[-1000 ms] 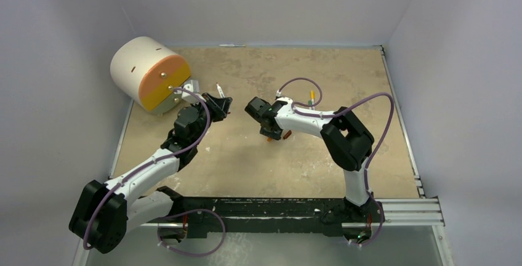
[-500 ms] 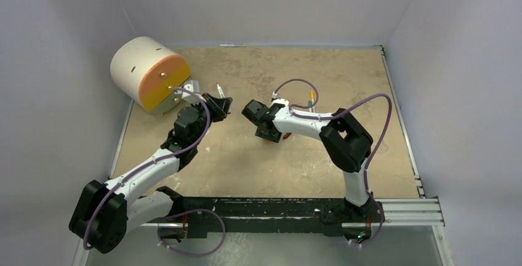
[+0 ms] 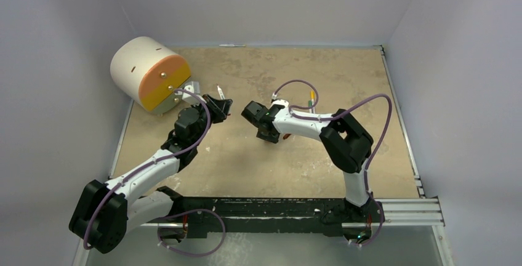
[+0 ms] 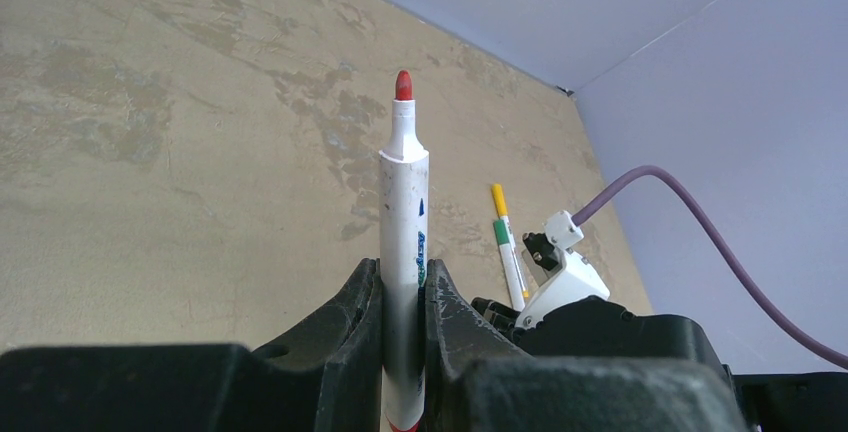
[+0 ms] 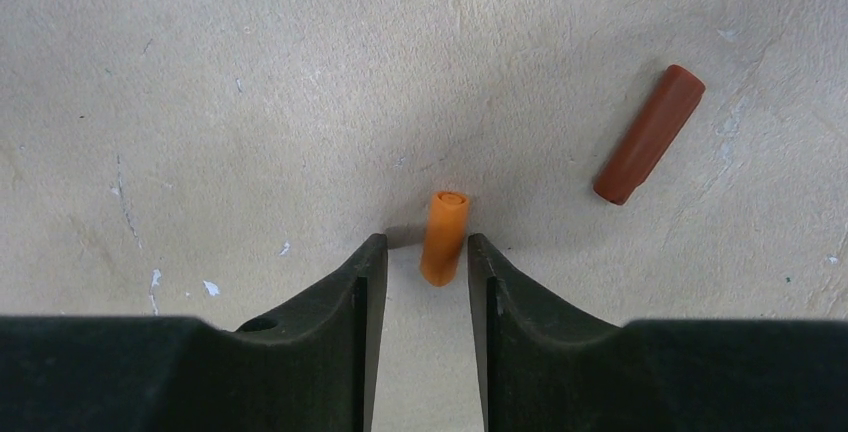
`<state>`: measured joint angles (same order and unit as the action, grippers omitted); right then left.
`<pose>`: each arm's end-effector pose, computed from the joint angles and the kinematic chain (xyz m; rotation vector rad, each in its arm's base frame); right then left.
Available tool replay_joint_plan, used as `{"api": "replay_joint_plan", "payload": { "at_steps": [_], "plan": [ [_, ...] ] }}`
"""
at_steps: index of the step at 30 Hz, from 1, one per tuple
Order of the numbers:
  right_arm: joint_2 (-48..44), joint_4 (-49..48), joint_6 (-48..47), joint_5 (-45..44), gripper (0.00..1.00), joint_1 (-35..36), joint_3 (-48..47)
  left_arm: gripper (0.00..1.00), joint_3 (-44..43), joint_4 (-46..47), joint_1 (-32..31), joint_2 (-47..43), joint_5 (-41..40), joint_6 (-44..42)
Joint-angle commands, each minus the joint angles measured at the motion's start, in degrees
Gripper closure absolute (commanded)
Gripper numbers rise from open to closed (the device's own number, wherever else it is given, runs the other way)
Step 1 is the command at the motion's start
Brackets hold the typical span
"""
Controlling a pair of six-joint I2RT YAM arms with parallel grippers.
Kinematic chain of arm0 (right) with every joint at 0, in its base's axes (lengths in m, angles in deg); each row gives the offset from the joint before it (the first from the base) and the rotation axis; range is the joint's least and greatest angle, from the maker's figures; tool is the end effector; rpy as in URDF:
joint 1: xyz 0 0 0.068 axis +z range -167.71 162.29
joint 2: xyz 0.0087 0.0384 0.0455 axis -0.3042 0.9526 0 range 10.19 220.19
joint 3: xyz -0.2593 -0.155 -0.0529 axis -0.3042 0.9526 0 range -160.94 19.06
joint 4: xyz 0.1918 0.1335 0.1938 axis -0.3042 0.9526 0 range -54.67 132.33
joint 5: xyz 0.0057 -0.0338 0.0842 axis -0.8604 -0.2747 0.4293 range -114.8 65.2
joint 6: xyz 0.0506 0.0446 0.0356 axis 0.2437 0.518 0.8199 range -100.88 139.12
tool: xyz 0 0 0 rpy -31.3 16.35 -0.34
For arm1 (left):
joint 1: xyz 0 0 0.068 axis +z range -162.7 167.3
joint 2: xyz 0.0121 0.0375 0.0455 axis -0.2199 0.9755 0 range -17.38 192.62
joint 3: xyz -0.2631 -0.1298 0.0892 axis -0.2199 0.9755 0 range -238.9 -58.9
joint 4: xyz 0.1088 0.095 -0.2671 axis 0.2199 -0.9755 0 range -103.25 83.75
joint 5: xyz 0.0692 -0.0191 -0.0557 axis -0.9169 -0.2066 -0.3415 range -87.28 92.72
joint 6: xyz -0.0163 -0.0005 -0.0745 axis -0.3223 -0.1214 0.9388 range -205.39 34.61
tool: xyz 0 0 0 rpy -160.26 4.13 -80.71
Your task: Insert the pens into the pen caps
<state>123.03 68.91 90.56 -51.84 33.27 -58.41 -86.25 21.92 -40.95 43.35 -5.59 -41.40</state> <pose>0.3086 0.3343 0.1475 0.5658 2.4930 0.1201 0.2565 -0.1271 0.2524 -0.3497 1.6935 -0.8273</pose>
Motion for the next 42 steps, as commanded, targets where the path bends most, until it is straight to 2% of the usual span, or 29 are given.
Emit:
{"api": "replay_joint_plan", "payload": {
  "at_steps": [1,10,17,19,24,30,35,42],
  "plan": [
    [-0.26,1.98,1.03,0.38,0.61,-0.88,1.63,1.0,-0.26,2.03,0.3,-0.89,0.32,0.46],
    [-0.25,0.88,0.91,0.45,0.64,-1.5,2.59,1.0,-1.67,1.75,0.3,0.24,1.37,0.52],
    [0.62,0.8,-0.48,-0.62,0.86,-1.5,2.2,1.0,-1.5,1.66,0.25,-0.27,1.3,0.59],
    [1.16,0.95,-0.43,-0.78,1.0,-1.5,2.13,1.0,-1.57,1.4,0.26,-0.48,1.2,0.49],
    [-0.06,0.96,-1.33,-1.68,1.0,-1.5,2.65,1.0,-1.64,1.43,0.3,-0.29,1.56,0.48],
    [-8.55,-1.69,-6.61,-2.52,1.0,-1.5,2.77,1.0,-1.96,4.53,0.3,1.87,6.15,0.94],
    [-18.04,-9.21,-12.77,-4.02,1.0,-2.2,4.23,1.0,-0.83,12.94,0.21,4.97,11.13,1.69],
    [-31.56,-24.73,-22.99,5.4,1.0,-8.14,10.24,1.0,1.05,28.35,0.0,9.27,22.59,5.18]
  ]
}}
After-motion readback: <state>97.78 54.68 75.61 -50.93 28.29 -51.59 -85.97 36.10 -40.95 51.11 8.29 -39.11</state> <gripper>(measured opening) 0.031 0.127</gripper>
